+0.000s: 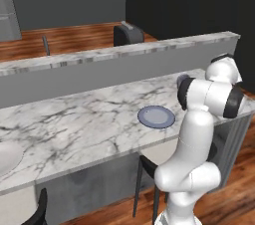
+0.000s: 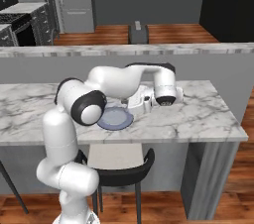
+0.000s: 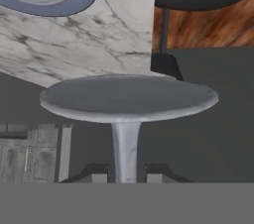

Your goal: Retrieve the wine glasses from the counter and place one next to each plate.

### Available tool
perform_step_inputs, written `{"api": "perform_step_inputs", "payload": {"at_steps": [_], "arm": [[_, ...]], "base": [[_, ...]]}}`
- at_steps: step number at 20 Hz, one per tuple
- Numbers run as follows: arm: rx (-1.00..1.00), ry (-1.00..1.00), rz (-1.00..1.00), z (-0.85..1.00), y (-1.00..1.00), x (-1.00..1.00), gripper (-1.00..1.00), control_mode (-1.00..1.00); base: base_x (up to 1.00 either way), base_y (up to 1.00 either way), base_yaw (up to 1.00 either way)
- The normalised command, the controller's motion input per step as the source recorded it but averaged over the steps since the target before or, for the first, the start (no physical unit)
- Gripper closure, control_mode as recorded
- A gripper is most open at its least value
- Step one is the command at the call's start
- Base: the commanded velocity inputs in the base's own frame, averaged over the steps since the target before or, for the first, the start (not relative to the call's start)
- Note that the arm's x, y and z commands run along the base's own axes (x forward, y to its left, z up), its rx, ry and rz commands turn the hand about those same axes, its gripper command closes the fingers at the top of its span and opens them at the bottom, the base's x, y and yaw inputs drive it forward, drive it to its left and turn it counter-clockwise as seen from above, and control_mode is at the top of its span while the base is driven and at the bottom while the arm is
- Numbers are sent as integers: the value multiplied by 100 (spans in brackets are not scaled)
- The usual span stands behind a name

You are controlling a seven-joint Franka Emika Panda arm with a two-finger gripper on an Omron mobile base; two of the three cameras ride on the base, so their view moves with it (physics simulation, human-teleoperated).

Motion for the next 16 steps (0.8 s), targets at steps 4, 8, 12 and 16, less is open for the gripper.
{"api": "perform_step_inputs", "payload": {"at_steps": [4,8,12,16], "arm": [[0,0,0,-13,-4,0,100,-100],[1,0,0,-18,-1,1,100,-100],[3,0,0,-28,0,7,100,-100],[4,0,0,-31,0,10,100,-100]], "base": [[0,0,0],[0,0,0],[0,0,0],[0,0,0]]}}
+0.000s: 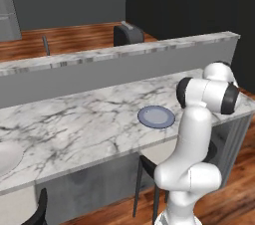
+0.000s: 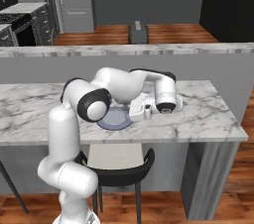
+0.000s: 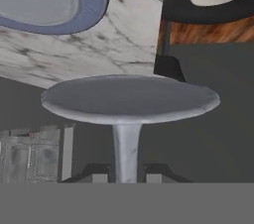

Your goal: Retrieve the wine glasses from the counter and place one next to each plate.

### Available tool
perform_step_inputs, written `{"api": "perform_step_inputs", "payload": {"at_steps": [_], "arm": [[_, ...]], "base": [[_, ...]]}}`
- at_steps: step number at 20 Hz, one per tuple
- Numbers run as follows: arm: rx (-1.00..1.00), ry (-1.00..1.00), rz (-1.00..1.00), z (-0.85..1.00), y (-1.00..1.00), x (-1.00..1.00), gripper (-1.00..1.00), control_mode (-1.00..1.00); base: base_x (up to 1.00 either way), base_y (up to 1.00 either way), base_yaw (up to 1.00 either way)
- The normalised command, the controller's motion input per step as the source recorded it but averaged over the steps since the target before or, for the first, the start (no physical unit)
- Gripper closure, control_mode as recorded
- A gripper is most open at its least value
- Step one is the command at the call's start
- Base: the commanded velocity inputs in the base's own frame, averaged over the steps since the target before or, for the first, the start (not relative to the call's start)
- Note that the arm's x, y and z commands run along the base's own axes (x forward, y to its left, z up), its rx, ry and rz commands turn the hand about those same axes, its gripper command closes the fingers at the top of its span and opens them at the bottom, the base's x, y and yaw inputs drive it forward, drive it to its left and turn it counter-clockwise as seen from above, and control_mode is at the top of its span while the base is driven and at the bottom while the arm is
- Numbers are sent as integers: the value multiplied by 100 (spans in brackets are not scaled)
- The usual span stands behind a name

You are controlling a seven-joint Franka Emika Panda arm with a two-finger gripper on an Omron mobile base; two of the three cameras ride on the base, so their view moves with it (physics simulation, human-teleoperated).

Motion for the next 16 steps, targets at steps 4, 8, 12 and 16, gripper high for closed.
{"api": "perform_step_inputs", "payload": {"at_steps": [4,8,12,16], "arm": [[2,0,0,-26,-1,8,100,-100],[0,0,0,-14,-9,21,100,-100],[0,0,0,-20,-11,30,100,-100],[0,0,0,-22,-8,28,100,-100]], "base": [[0,0,0],[0,0,0],[0,0,0],[0,0,0]]}}
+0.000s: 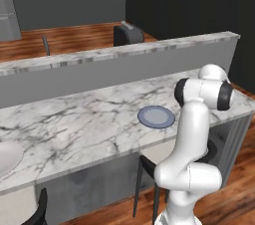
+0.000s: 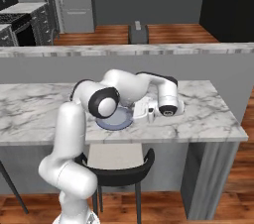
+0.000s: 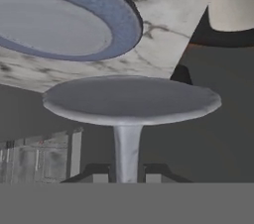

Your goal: Retrieve the wine glasses from the counter and place one next to each plate.

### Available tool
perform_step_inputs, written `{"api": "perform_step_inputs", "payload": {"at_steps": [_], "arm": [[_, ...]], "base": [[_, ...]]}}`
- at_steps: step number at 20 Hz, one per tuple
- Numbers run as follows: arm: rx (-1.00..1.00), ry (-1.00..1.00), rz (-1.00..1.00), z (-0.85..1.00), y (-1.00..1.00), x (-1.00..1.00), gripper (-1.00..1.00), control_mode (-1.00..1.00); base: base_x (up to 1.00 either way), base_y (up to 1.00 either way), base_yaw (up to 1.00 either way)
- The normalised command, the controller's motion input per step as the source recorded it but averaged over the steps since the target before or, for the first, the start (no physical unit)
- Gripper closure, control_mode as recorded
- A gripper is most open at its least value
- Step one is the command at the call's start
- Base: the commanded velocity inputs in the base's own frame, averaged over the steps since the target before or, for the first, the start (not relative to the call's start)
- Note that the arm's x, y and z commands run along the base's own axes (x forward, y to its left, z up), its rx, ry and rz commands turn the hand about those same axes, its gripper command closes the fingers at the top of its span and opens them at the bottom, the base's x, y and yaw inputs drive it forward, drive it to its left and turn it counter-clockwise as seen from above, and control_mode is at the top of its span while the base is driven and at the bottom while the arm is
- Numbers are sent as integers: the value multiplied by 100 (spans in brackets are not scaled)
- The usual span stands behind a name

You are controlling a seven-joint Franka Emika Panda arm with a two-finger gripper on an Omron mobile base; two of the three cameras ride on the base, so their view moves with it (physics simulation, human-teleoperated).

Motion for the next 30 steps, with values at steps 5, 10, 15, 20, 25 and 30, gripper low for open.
{"api": "perform_step_inputs", "payload": {"at_steps": [5,10,15,20,25,30], "arm": [[0,0,0,-23,-6,28,100,-100],[0,0,0,-21,-7,32,100,-100],[0,0,0,-18,-6,28,100,-100],[0,0,0,-20,-2,28,100,-100],[0,0,0,-20,0,21,100,-100],[0,0,0,-18,-1,16,100,-100]], "base": [[0,0,0],[0,0,0],[0,0,0],[0,0,0],[0,0,0],[0,0,0]]}}
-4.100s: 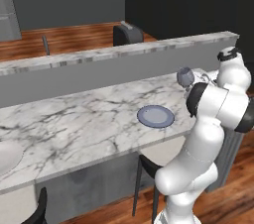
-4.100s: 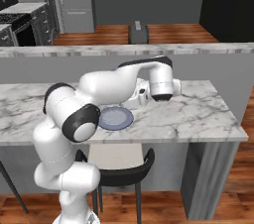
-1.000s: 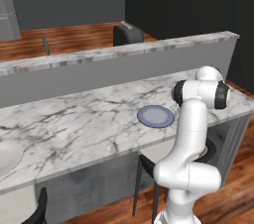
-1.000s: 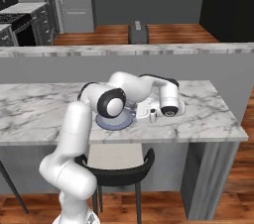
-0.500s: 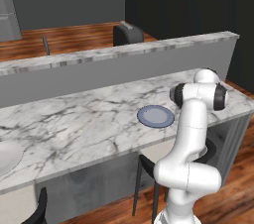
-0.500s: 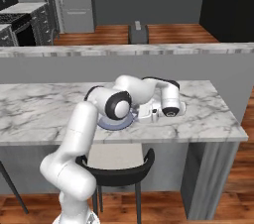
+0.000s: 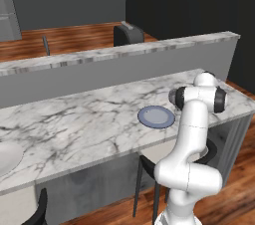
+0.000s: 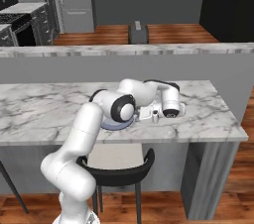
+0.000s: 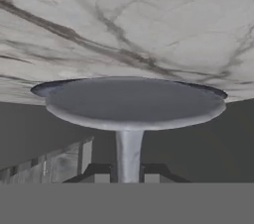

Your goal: Retrieve the wine glasses from the counter and place one next to each plate.

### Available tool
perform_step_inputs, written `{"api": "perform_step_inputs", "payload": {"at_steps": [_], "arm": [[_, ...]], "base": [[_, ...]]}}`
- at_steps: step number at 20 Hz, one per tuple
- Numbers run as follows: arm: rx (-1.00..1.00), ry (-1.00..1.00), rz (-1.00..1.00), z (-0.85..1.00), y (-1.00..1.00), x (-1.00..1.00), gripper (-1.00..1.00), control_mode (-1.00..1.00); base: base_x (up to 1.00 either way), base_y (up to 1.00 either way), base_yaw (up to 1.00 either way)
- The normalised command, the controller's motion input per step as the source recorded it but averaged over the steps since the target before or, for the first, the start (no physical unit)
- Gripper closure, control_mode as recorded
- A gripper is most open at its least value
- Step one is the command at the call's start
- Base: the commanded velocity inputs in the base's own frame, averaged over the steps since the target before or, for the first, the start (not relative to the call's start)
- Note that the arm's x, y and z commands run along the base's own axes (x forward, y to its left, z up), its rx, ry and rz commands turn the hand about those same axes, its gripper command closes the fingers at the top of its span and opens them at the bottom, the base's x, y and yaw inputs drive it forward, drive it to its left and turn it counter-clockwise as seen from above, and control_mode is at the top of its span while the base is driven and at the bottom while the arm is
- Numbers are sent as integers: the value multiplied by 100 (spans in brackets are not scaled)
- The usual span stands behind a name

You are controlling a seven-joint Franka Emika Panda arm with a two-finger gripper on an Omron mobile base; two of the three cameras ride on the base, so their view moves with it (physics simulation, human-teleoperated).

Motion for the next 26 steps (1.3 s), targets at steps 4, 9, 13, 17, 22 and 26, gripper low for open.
{"api": "perform_step_inputs", "payload": {"at_steps": [4,9,13,17,22,26], "arm": [[0,0,0,-20,0,24,100,-100],[0,0,0,-15,0,25,100,-100],[0,0,0,-8,0,24,100,-100],[0,-4,0,-6,-1,4,100,-100],[0,-9,0,-5,-2,0,100,-100],[-1,-11,0,-10,-2,0,100,-100]], "base": [[0,0,0],[0,0,0],[0,0,0],[0,0,0],[0,0,0],[0,0,0]]}}
